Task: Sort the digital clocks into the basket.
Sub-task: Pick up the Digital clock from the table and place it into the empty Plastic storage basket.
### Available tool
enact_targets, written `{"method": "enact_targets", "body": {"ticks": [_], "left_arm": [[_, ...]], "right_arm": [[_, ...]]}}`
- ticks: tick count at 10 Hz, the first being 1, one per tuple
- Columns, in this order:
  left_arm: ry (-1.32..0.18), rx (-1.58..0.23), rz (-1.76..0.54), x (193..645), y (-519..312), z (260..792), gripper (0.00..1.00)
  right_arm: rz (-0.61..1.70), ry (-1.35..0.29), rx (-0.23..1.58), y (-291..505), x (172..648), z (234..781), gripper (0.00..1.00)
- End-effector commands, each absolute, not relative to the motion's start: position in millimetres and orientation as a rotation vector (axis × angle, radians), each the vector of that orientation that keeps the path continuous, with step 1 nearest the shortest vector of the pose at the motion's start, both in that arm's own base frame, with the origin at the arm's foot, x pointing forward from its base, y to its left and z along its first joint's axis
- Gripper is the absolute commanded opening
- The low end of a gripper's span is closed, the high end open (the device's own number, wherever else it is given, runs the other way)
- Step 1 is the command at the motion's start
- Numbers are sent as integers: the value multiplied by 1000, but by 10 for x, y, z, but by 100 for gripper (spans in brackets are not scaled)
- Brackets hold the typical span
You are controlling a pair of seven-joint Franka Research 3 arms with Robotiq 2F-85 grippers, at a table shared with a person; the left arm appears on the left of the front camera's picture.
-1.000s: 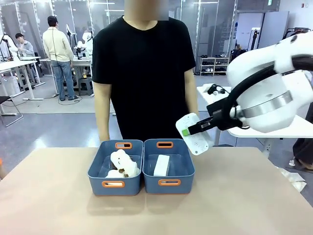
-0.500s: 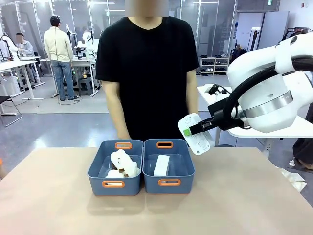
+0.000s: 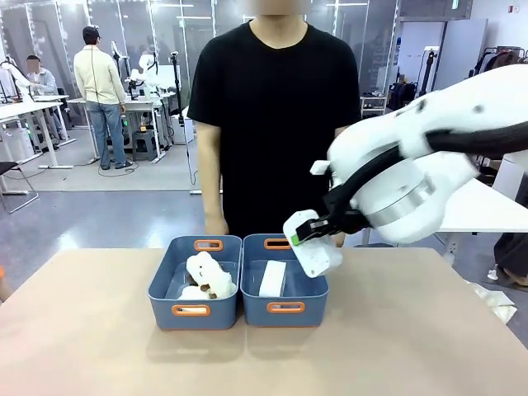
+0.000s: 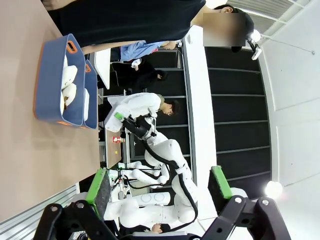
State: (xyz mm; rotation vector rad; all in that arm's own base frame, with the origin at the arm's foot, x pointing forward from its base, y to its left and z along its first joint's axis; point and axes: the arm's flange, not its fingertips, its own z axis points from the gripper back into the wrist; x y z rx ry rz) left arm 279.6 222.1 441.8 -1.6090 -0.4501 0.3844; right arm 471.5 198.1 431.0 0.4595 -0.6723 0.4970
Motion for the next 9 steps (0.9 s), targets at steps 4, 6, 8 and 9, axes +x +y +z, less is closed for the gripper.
{"method": "enact_targets", "body": {"ticks": [4, 6, 8, 9], "left_arm": [[-475, -1604, 380, 2814, 2230, 4432, 100], [-475, -1604, 380, 2814, 2230, 4432, 100], [-475, -1604, 380, 2814, 2230, 4432, 100], [-475, -1604, 380, 2814, 2230, 4432, 100]], "right_arm": [[318, -542, 377, 2324, 5248, 3919, 52], [316, -528, 413, 2308, 5279, 3863, 52], [314, -528, 403, 2281, 5301, 3851, 68], [312, -522, 410, 2275, 5283, 3850, 73]]}}
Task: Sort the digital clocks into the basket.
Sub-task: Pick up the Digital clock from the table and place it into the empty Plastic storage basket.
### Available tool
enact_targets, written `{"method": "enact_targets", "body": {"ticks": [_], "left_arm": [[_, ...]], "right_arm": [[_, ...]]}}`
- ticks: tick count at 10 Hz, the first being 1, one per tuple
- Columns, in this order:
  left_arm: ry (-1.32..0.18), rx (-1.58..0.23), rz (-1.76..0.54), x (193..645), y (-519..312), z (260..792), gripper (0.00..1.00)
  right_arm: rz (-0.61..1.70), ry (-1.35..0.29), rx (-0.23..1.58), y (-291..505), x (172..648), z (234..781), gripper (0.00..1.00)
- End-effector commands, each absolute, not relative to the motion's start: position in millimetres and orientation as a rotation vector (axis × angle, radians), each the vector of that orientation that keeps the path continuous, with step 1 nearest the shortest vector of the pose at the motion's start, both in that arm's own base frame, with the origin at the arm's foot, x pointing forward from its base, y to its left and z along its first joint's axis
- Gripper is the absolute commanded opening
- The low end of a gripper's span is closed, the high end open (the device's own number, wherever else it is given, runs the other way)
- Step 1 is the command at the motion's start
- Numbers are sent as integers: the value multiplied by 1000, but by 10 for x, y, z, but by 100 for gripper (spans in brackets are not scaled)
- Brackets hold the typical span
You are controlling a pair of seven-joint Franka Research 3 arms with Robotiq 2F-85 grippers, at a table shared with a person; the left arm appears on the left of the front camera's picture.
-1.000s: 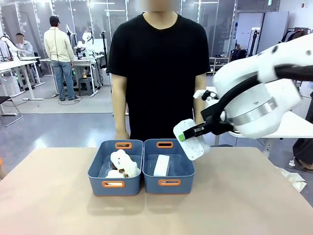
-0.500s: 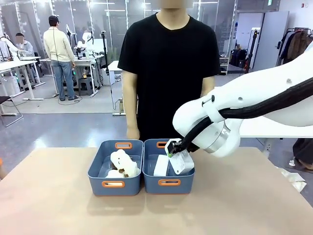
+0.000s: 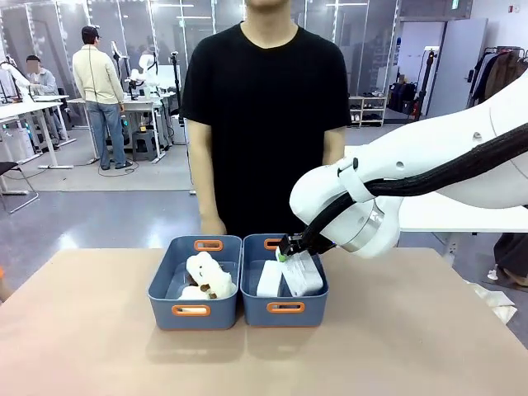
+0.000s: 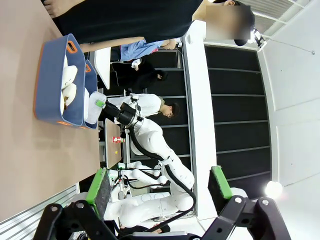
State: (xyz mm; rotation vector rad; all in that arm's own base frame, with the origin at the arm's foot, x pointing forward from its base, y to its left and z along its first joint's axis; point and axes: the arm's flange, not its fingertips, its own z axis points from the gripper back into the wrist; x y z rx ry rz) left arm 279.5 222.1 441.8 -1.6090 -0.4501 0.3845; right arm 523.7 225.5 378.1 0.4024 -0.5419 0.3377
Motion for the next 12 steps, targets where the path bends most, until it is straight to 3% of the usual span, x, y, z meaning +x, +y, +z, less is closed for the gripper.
{"method": "enact_targets", "body": {"ticks": [1, 3, 12], "left_arm": [[-475, -1604, 380, 2814, 2230, 4432, 100], [-475, -1604, 380, 2814, 2230, 4432, 100], [-475, -1604, 380, 2814, 2230, 4432, 100]], "right_arm": [[312, -521, 412, 2271, 5276, 3856, 89], [314, -527, 414, 2254, 5254, 3880, 100], [334, -552, 406, 2241, 5242, 3852, 100]]}}
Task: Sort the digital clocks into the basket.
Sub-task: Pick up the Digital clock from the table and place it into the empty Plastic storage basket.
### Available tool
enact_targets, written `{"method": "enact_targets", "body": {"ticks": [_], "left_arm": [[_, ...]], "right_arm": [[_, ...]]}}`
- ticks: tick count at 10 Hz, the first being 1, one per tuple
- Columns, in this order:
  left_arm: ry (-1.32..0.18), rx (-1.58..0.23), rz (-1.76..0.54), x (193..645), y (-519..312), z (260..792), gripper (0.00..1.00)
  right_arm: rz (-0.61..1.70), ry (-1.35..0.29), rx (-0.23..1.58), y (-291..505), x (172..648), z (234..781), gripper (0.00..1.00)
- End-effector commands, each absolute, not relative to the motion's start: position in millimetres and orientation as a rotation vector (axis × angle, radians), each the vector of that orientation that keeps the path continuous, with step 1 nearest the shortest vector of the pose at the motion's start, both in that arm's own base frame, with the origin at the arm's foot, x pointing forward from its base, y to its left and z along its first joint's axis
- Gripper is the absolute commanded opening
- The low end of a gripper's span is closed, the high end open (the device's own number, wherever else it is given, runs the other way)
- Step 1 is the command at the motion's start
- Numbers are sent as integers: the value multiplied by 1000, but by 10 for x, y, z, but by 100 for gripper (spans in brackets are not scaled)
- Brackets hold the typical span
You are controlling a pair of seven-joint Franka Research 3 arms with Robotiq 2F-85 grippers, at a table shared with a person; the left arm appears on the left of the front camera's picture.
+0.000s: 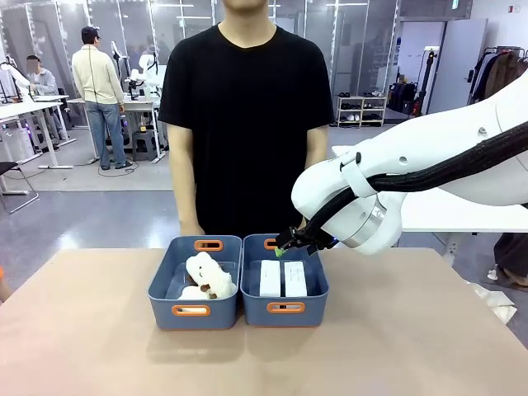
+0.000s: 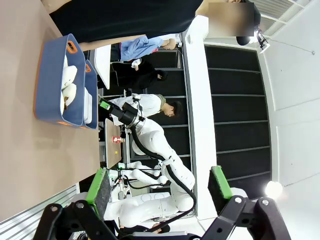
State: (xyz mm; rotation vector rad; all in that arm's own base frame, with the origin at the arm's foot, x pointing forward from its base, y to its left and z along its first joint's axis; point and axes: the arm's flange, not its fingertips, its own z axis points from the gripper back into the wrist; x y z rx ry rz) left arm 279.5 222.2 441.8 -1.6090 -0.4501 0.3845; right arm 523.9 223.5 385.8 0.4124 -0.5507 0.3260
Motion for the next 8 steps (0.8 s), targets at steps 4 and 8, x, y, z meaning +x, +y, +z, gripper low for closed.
{"method": "enact_targets", "body": {"ticks": [4, 8], "left_arm": [[-475, -1604, 380, 2814, 2230, 4432, 100], [-475, -1604, 380, 2814, 2230, 4432, 100]], "right_arm": [[334, -552, 406, 2241, 5242, 3852, 100], [208, -528, 680, 1620, 4792, 4554, 100]]}}
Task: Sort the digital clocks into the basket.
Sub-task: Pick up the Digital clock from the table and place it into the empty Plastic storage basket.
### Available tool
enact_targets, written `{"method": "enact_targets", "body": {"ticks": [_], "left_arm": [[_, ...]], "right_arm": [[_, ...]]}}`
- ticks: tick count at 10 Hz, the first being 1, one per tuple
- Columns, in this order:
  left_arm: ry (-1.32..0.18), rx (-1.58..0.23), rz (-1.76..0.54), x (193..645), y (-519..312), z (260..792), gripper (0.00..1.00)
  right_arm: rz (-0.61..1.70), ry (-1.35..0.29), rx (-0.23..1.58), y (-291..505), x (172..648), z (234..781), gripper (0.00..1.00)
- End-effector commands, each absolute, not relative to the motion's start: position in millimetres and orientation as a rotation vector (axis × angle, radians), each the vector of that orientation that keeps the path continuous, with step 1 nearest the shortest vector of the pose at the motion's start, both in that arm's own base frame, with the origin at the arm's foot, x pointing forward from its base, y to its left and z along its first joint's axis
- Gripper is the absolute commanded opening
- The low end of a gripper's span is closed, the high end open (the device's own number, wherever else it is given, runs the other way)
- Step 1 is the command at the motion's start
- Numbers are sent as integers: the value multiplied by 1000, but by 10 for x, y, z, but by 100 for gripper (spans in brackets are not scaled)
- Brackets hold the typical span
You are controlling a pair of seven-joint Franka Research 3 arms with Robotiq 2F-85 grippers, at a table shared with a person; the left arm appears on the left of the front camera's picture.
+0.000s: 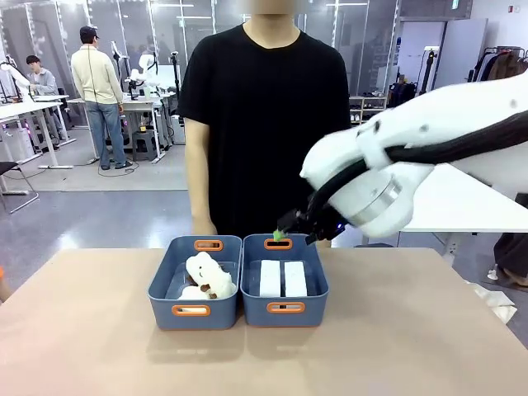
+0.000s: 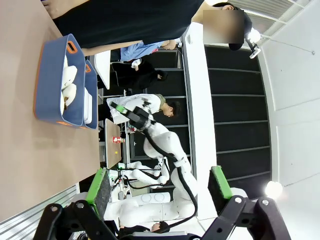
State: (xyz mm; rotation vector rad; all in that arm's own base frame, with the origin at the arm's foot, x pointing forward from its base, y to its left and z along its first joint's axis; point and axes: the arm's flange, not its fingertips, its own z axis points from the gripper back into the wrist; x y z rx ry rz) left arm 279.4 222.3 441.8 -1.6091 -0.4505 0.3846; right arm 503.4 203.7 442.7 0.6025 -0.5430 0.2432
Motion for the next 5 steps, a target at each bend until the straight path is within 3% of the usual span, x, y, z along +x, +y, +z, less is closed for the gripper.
{"method": "enact_targets", "body": {"ticks": [1, 3, 5], "left_arm": [[-475, -1604, 380, 2814, 2230, 4432, 100], [-475, -1604, 380, 2814, 2230, 4432, 100], [-475, -1604, 380, 2814, 2230, 4432, 100]], "right_arm": [[138, -468, 797, 1274, 4700, 4641, 100], [4, -304, 1100, 510, 4568, 4547, 100], [-95, -307, 1284, -332, 4294, 4374, 100]]}}
